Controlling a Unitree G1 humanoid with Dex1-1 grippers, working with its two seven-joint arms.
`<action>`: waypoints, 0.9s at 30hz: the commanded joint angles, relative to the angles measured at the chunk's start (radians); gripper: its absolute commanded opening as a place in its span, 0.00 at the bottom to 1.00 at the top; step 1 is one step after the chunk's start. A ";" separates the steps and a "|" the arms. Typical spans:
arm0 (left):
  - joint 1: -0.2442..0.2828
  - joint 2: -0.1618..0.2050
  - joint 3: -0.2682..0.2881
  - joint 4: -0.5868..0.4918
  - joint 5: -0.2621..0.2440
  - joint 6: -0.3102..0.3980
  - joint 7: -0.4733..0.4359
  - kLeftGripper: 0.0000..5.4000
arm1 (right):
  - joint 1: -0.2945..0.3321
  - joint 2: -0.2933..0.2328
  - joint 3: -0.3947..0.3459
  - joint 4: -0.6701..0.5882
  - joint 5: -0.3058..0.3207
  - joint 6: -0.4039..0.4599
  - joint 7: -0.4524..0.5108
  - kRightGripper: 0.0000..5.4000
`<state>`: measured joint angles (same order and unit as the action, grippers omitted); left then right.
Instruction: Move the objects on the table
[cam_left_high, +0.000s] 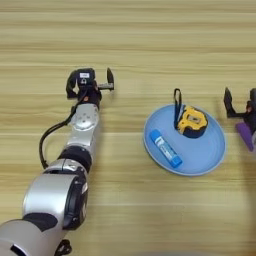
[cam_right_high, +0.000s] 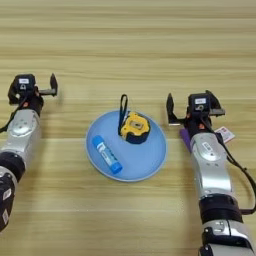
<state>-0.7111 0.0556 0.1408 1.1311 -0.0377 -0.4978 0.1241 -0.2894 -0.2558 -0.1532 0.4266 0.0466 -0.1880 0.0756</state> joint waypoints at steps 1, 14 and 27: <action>0.015 0.006 -0.004 -0.006 0.013 -0.009 -0.005 1.00 | -0.010 0.004 -0.007 -0.009 0.011 -0.001 0.006 1.00; 0.022 0.005 -0.008 -0.016 0.015 -0.011 -0.002 1.00 | -0.007 0.000 -0.006 -0.011 0.001 -0.009 0.002 1.00; 0.026 0.005 -0.010 -0.024 0.015 -0.010 -0.001 1.00 | 0.087 0.051 0.143 -0.200 -0.004 0.000 0.150 1.00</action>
<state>-0.6919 0.0555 0.1349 1.1153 -0.0366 -0.5009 0.1244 -0.2260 -0.2170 -0.0483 0.2637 0.0443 -0.2004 0.1895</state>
